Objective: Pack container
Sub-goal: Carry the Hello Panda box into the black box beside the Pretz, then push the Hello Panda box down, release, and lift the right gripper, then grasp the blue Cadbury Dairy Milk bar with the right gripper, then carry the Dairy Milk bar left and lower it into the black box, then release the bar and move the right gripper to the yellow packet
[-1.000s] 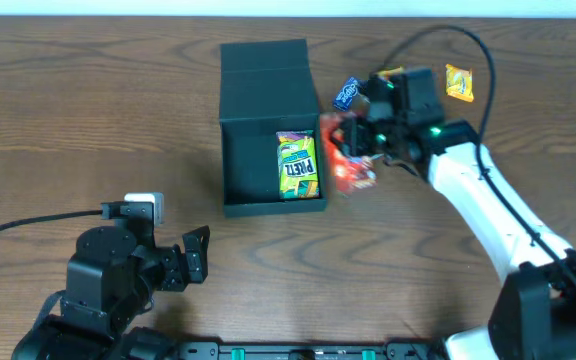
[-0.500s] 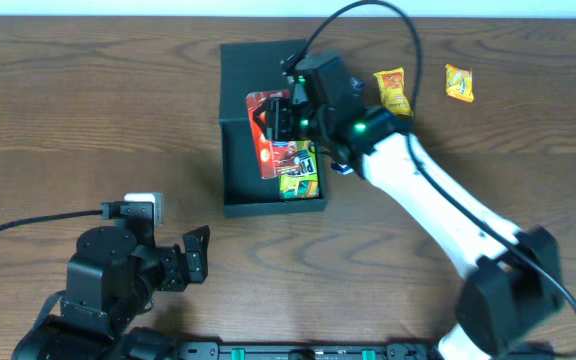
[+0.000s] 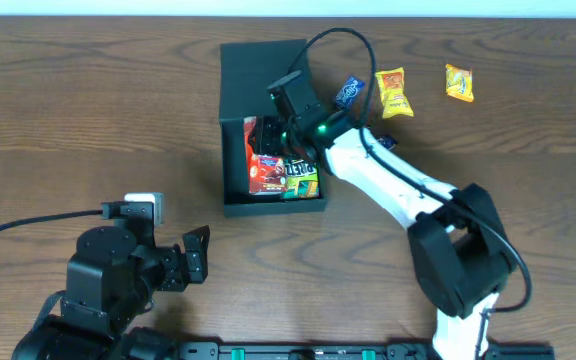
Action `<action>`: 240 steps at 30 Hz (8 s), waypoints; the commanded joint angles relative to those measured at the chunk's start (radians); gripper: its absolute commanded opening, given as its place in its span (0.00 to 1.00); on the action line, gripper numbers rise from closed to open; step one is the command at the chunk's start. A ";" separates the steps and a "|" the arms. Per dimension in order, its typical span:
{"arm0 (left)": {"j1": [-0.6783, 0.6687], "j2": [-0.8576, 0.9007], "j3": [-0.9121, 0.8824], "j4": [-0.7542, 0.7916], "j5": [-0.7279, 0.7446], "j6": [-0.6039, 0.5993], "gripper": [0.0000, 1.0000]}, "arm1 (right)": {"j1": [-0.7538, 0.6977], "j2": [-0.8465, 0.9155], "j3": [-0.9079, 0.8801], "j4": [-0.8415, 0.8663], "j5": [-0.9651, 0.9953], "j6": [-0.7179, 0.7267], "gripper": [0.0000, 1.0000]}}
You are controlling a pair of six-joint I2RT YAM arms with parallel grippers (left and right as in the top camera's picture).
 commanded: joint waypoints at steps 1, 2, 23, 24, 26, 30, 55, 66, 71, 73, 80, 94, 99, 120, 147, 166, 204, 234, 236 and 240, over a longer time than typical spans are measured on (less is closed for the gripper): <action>0.000 -0.002 0.003 0.000 -0.001 0.007 0.95 | 0.017 0.012 0.028 0.011 0.055 0.022 0.51; 0.000 -0.002 0.003 0.000 -0.001 0.006 0.95 | 0.019 0.012 0.028 0.012 0.069 0.022 0.55; 0.000 -0.002 0.003 0.000 -0.001 0.006 0.95 | 0.063 0.000 0.145 -0.024 0.080 -0.152 0.04; 0.000 -0.002 0.003 0.000 -0.001 0.006 0.95 | 0.072 0.004 0.145 -0.024 0.085 -0.167 0.01; 0.000 -0.002 0.003 0.000 -0.001 0.006 0.95 | 0.089 0.009 0.145 -0.025 0.107 -0.175 0.01; 0.000 -0.002 0.003 0.000 -0.001 0.007 0.95 | 0.114 0.042 0.146 -0.031 0.121 -0.185 0.01; 0.000 -0.002 0.003 0.000 -0.001 0.006 0.95 | 0.114 0.178 0.146 -0.104 0.143 -0.215 0.01; 0.000 -0.002 0.003 0.000 -0.001 0.007 0.95 | 0.109 0.177 0.150 -0.155 0.163 -0.211 0.01; 0.000 -0.002 0.003 0.000 -0.001 0.006 0.95 | 0.107 0.174 0.180 -0.163 0.130 -0.212 0.01; 0.000 -0.002 0.003 0.000 -0.001 0.007 0.95 | 0.107 0.162 0.217 -0.177 0.124 -0.214 0.01; 0.000 -0.001 0.003 0.000 -0.001 0.006 0.95 | 0.072 0.074 0.379 -0.267 0.179 -0.241 0.01; 0.000 -0.001 0.003 0.000 -0.001 0.006 0.95 | -0.211 -0.045 0.404 -0.466 0.188 -0.049 0.02; 0.000 -0.002 0.003 0.000 -0.001 0.006 0.95 | -0.307 -0.045 0.352 -0.535 0.205 0.030 0.14; 0.000 -0.002 0.003 0.000 -0.001 0.006 0.95 | -0.335 0.000 -0.014 -0.389 0.231 0.275 0.64; 0.000 -0.002 0.003 0.000 -0.001 0.007 0.95 | -0.346 0.122 -0.014 -0.341 0.168 0.275 0.24; 0.000 -0.001 0.003 0.000 -0.001 0.006 0.95 | -0.286 0.121 0.478 -0.539 -0.008 -0.063 0.15; 0.000 -0.002 0.003 0.000 -0.001 0.006 0.95 | 0.095 0.122 0.344 -0.420 -0.086 -0.233 0.56; 0.000 -0.002 0.003 0.000 -0.001 0.007 0.95 | -0.336 0.072 0.462 -0.409 -0.073 -0.264 0.99; 0.000 -0.002 0.003 0.000 -0.001 0.006 0.95 | -0.388 0.072 0.462 -0.408 -0.058 -0.288 0.99; 0.000 -0.002 0.003 0.000 -0.001 0.006 0.95 | -0.451 0.072 0.462 -0.394 0.045 -0.386 0.99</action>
